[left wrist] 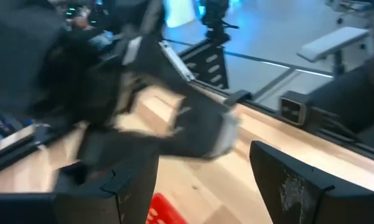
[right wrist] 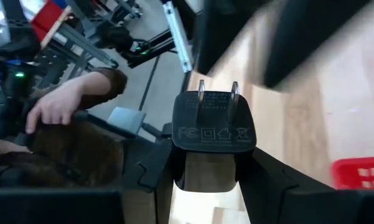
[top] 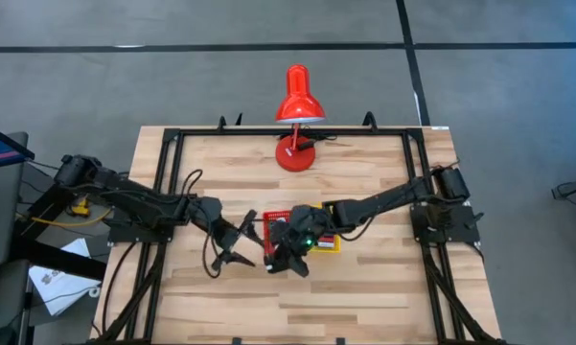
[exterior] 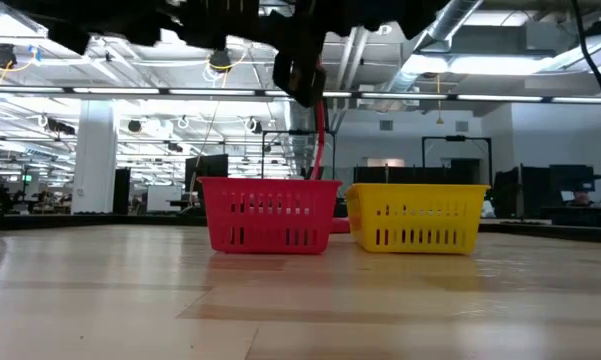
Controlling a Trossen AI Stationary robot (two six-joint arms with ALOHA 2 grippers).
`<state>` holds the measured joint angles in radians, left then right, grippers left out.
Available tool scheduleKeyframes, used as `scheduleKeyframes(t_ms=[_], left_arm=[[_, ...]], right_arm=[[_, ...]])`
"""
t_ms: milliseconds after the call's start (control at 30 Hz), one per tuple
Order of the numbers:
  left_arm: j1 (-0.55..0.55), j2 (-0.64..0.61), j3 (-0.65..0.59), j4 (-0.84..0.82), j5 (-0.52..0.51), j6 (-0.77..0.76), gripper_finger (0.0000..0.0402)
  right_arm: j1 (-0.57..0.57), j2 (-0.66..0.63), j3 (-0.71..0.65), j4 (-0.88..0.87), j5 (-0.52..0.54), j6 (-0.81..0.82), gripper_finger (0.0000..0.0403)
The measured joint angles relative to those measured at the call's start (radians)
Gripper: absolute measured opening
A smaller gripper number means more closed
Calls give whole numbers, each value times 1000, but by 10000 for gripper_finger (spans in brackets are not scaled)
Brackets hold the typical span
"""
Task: Pick & Place Office items
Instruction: Put the black charger adapter into the red bin
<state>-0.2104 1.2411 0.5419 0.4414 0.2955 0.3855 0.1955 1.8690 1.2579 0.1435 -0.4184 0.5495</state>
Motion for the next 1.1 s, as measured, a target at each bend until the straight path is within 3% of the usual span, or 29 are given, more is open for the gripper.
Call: scheduleKeyframes(t_ms=[300,467,633,800,1100], left_arm=[[33,86,0,159,1,-6,246],[32,168,30,166,149,-23,246],[32,234,76,164,164,-47,246],[33,234,100,168,238,-48,246],[26,243,126,164,247,-47,246]], right_arm=[[16,0,0,-2,-2,0,134],[-2,0,1,14,-28,1,133],[-3,0,0,-24,-39,4,133],[5,0,2,-28,-22,2,133],[0,1,2,-38,-24,0,133]])
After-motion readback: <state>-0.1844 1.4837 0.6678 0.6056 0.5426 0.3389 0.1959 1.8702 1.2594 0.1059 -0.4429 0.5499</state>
